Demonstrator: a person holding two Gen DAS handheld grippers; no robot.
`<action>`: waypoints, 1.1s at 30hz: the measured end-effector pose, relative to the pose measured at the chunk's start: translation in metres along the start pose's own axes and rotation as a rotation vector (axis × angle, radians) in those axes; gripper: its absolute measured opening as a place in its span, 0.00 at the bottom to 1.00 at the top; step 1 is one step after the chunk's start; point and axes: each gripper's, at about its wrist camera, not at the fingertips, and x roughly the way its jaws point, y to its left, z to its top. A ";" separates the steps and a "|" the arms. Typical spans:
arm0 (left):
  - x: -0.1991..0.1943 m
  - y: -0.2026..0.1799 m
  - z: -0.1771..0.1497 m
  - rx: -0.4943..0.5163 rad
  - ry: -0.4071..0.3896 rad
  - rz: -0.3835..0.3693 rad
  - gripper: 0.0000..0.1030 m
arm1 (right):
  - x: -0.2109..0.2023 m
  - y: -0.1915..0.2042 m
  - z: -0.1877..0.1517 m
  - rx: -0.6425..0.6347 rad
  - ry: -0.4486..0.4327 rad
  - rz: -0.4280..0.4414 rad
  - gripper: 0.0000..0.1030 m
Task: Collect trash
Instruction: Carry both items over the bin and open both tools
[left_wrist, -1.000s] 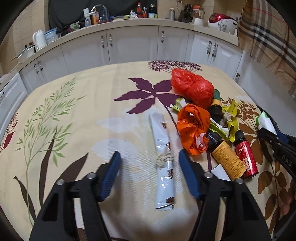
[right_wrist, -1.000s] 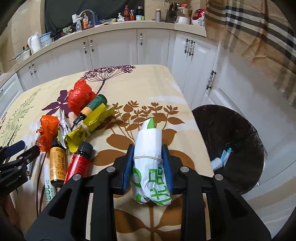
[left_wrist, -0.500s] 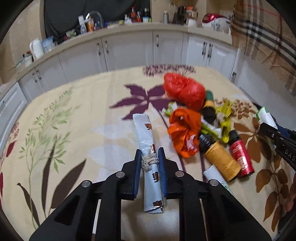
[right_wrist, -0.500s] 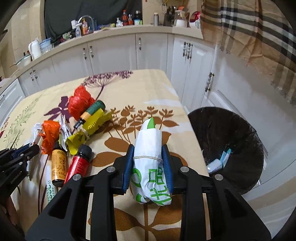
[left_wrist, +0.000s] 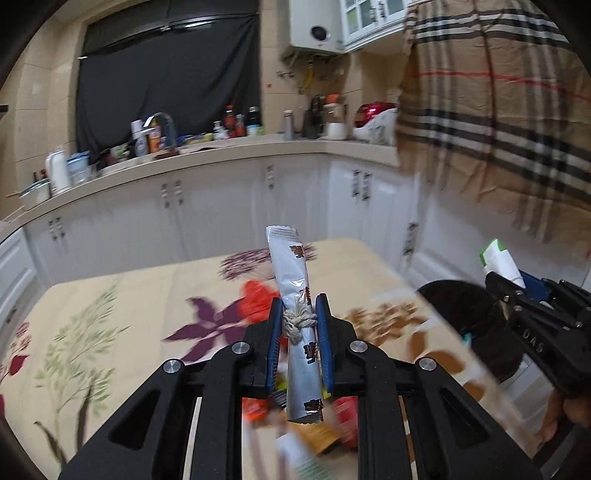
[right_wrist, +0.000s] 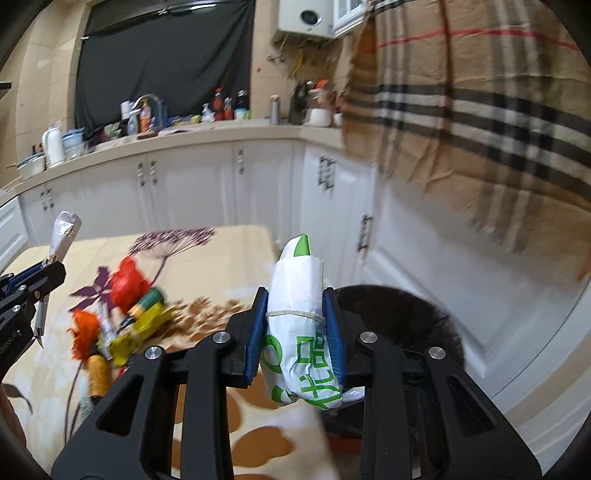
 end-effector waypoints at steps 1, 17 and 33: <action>0.004 -0.009 0.005 -0.001 -0.014 -0.024 0.19 | 0.001 -0.007 0.002 0.004 -0.009 -0.014 0.28; 0.055 -0.110 0.025 0.100 -0.046 -0.159 0.19 | 0.027 -0.092 0.007 0.066 -0.044 -0.170 0.28; 0.108 -0.172 0.030 0.181 0.002 -0.187 0.20 | 0.064 -0.134 -0.006 0.149 -0.007 -0.226 0.31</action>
